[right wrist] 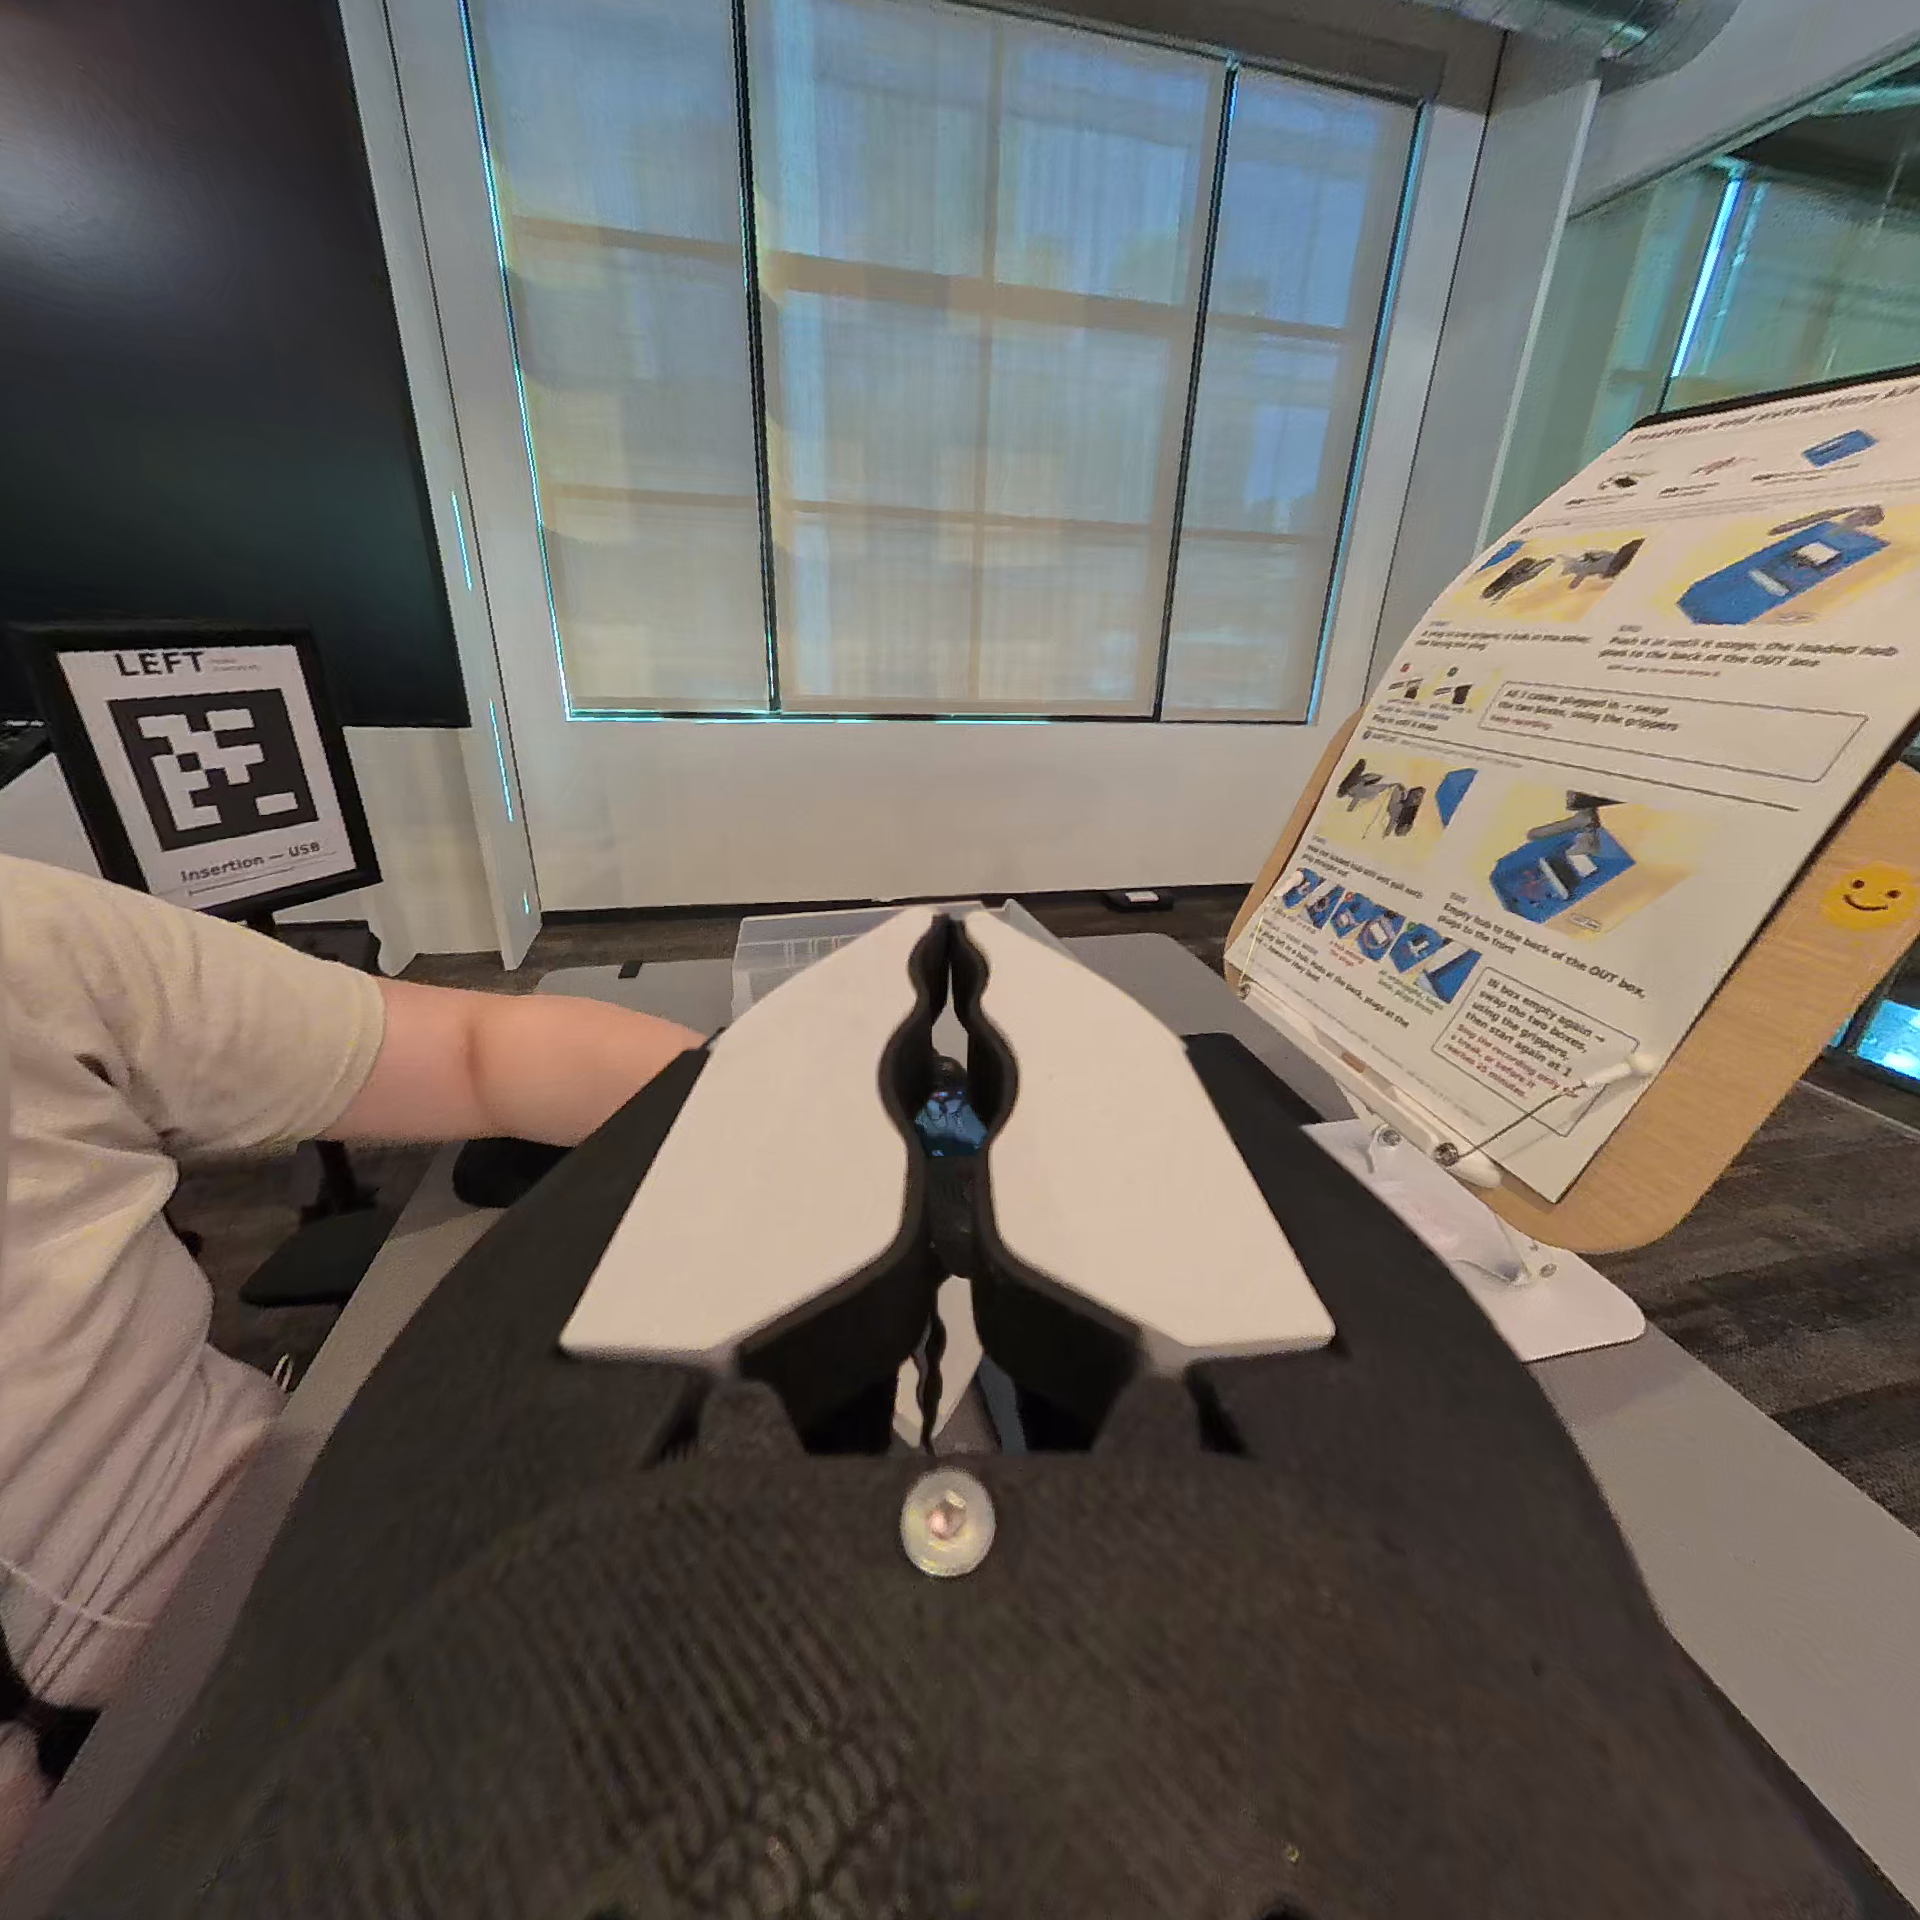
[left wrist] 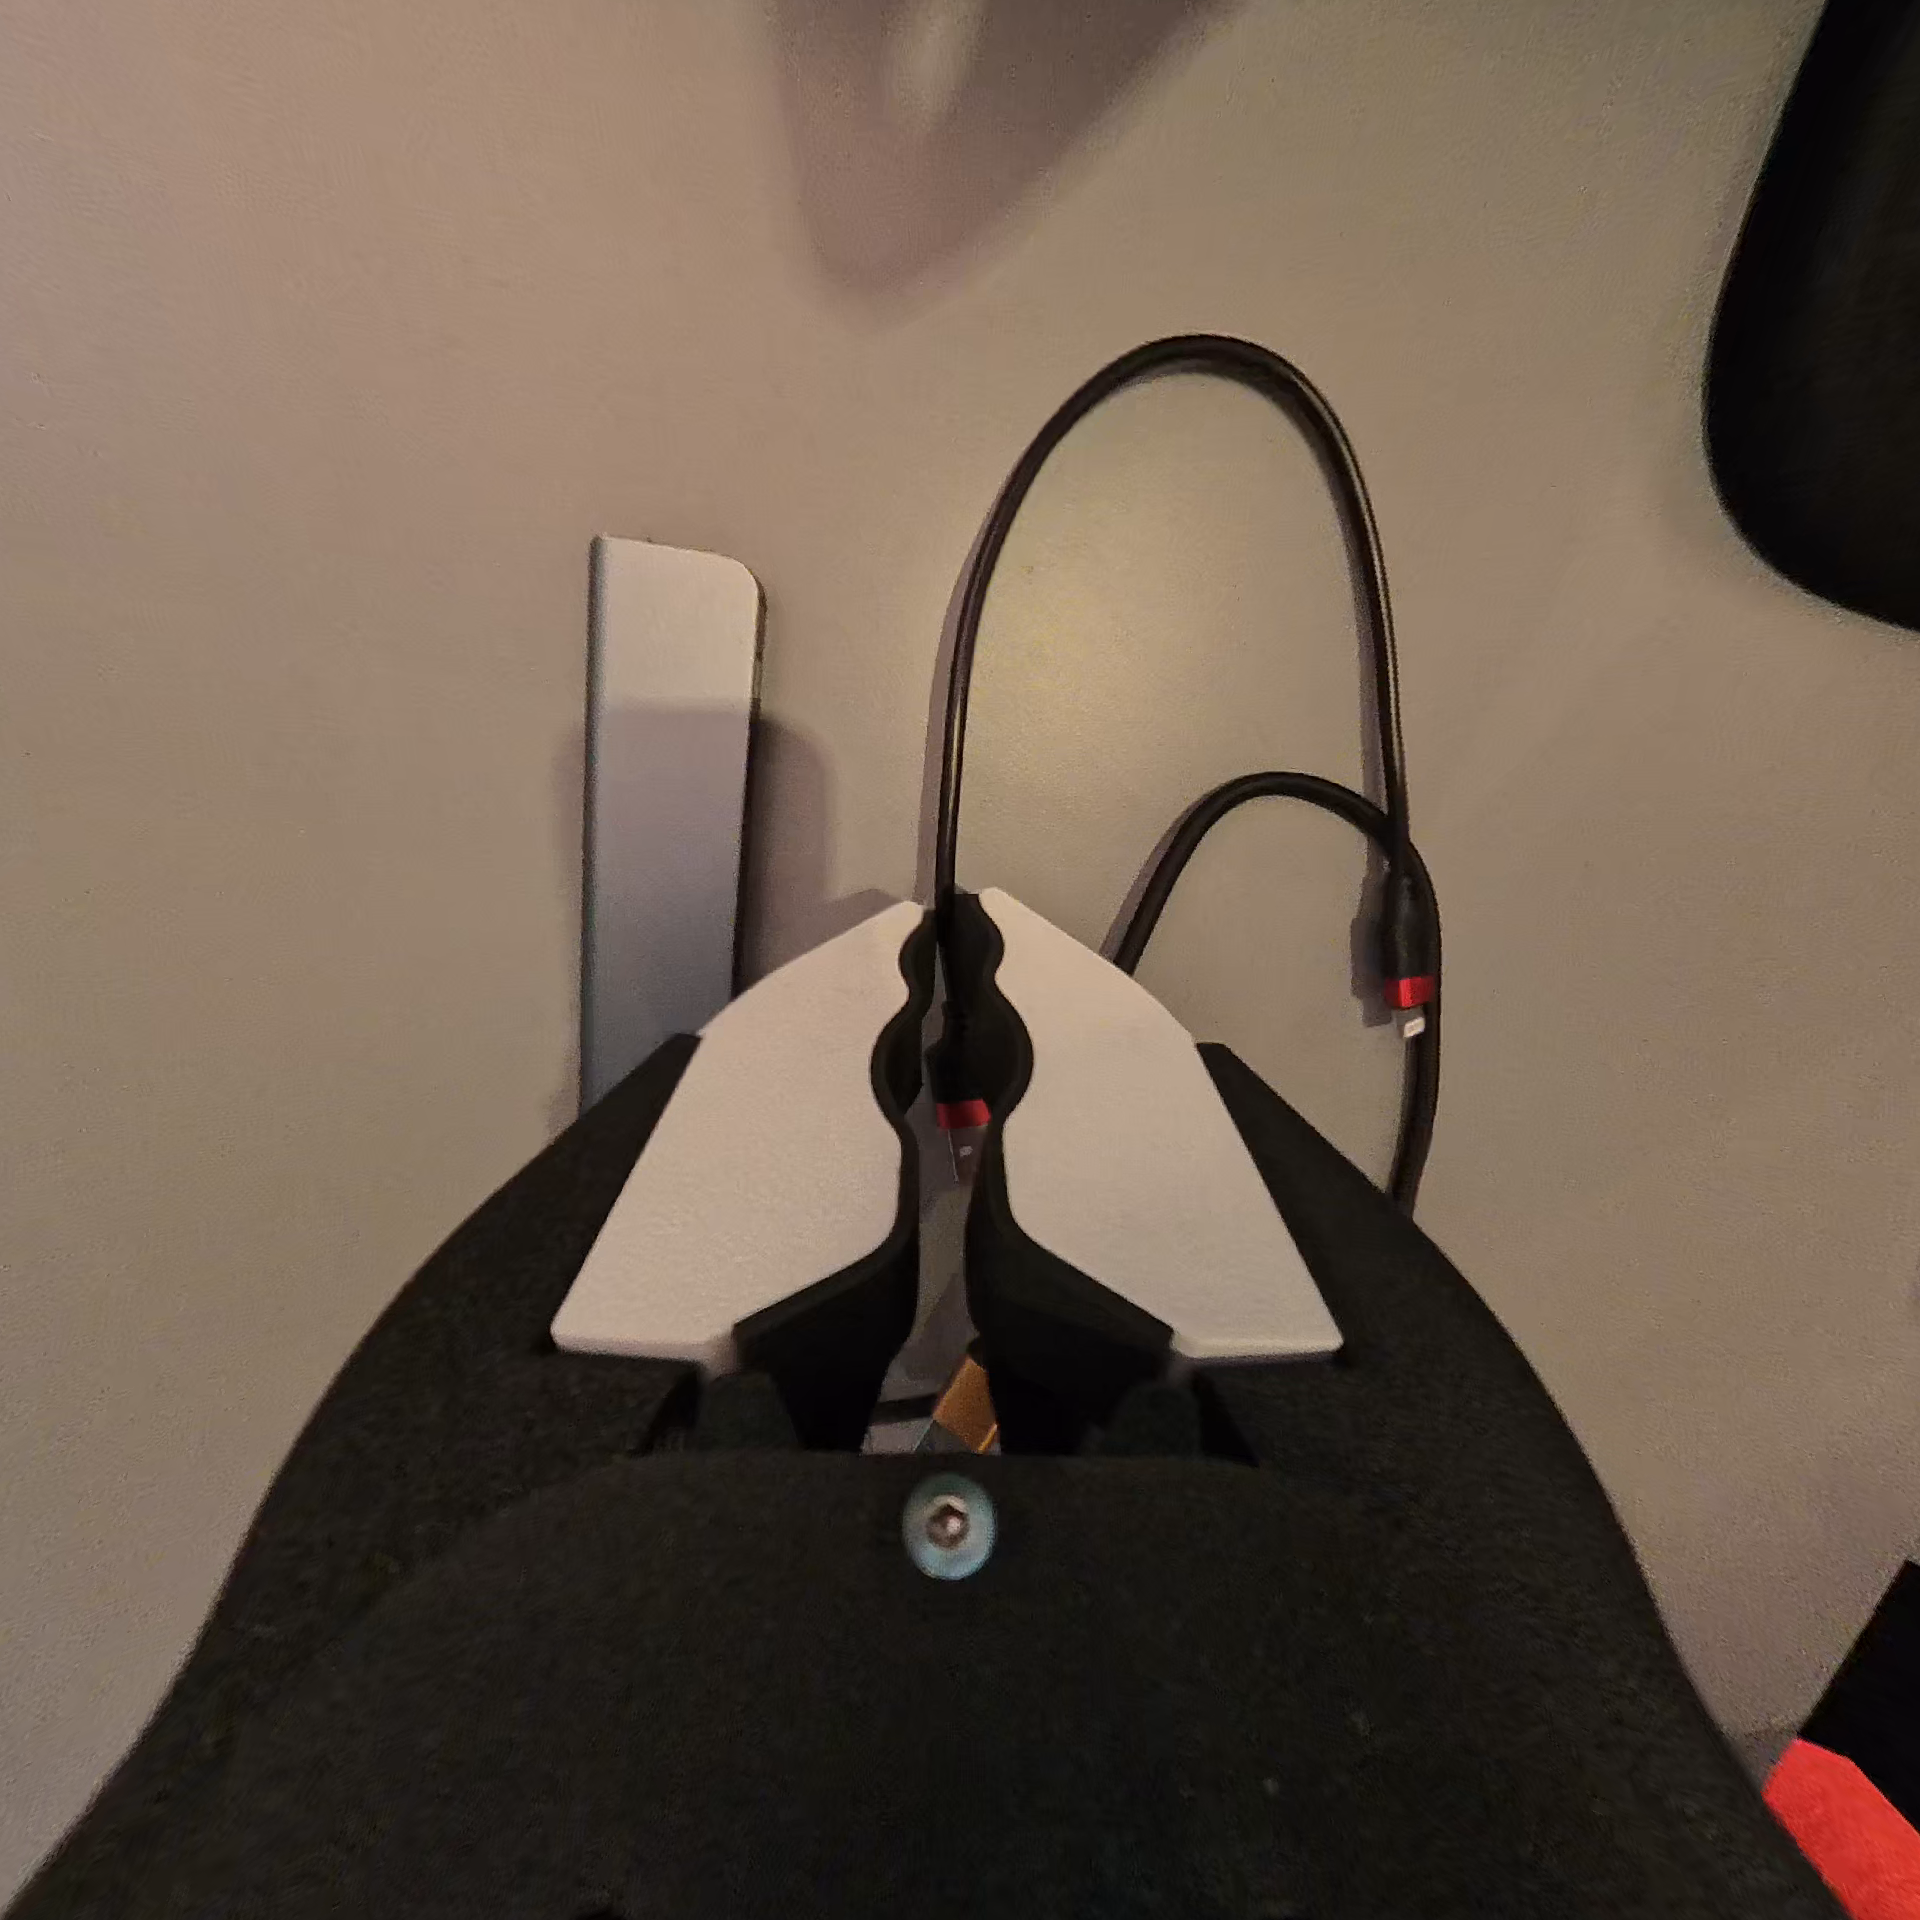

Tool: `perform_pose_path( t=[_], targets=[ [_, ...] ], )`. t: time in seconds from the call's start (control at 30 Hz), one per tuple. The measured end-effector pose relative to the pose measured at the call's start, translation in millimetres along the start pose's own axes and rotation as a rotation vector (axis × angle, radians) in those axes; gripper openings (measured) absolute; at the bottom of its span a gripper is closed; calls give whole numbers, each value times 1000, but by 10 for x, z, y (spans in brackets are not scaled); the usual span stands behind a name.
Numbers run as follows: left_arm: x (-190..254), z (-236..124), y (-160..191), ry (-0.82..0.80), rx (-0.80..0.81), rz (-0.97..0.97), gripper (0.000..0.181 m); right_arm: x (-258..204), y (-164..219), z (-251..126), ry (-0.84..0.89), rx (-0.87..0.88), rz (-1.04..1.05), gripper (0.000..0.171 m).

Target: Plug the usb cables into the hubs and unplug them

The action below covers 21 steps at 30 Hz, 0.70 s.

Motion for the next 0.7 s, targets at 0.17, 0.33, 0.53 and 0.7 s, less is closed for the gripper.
perform_pose_path(
  t=[0.17,0.33,0.53,0.7],
  targets=[
    [-18,101,2,19,24,11,2,11,29,29,-17,-9,14,0],
    [3,109,1,16,48,72,3,26,56,45,-1,-25,2,0],
    [46,50,32,-3,138,138,20,-11,58,72,-1,-37,-29,5],
    [77,-239,63,148,313,105,22,-22,79,121,8,-65,-44,7]
  ],
)
Point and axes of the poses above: each gripper's, where its closed fingertips meet, z out along the fingers, y out of its underside, x = y × z across the jaws, the point moved 3 cm from there along -z, back along the fingers, and after that the axes turned 8 degrees about -x, right-handed, at the moved point
